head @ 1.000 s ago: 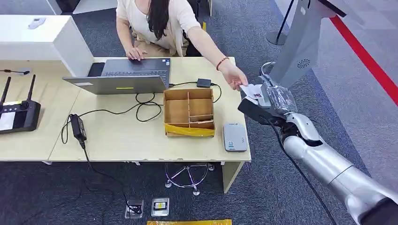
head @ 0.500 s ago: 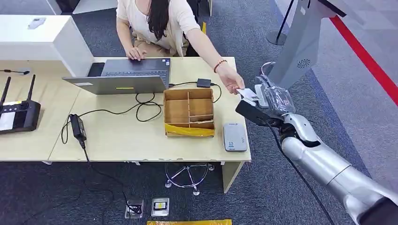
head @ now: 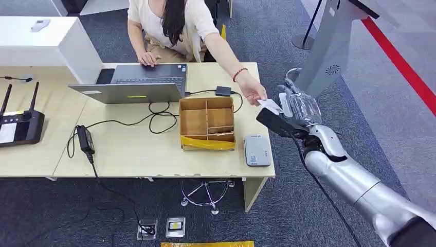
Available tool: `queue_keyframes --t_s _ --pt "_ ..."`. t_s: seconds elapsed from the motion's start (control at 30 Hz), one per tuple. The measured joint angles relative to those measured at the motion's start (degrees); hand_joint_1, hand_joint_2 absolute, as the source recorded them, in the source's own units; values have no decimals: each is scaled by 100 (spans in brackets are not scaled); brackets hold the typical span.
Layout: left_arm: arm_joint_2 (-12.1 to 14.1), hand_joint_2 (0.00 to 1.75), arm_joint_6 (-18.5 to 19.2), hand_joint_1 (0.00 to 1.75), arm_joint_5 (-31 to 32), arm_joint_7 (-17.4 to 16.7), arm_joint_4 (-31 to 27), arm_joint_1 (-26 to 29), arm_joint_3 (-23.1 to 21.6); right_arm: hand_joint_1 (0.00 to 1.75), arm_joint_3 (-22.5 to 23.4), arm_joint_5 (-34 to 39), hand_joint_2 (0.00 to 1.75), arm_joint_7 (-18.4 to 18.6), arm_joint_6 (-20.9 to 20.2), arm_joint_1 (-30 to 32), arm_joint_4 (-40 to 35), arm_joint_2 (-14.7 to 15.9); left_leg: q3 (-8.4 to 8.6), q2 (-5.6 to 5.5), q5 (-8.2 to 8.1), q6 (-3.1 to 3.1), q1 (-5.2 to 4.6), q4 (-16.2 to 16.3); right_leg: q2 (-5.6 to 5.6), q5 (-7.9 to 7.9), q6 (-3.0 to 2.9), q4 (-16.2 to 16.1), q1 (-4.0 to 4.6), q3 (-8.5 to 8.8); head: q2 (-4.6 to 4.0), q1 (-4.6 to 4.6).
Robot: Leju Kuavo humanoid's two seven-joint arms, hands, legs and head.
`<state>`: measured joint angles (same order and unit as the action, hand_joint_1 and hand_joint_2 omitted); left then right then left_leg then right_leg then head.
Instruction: Pass the card to the sensor for recognition and then transmit it.
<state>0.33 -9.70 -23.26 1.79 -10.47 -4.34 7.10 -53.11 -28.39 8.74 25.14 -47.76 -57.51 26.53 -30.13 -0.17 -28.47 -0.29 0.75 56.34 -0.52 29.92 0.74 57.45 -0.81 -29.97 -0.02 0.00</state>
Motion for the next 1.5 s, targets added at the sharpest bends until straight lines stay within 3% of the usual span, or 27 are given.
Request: queue_keyframes --t_s 0.87,1.5 --pt "15 0 -9 0 -20 -39 0 2 -50 175 245 94 175 0 173 214 -35 -15 3 2 0 0 0 1 8 0 0 0 0 0 0 0" --pt "15 0 -20 0 -105 -48 0 1 -55 175 227 166 175 -293 168 366 103 -131 1 2 0 0 0 1 6 0 0 0 0 0 0 0"
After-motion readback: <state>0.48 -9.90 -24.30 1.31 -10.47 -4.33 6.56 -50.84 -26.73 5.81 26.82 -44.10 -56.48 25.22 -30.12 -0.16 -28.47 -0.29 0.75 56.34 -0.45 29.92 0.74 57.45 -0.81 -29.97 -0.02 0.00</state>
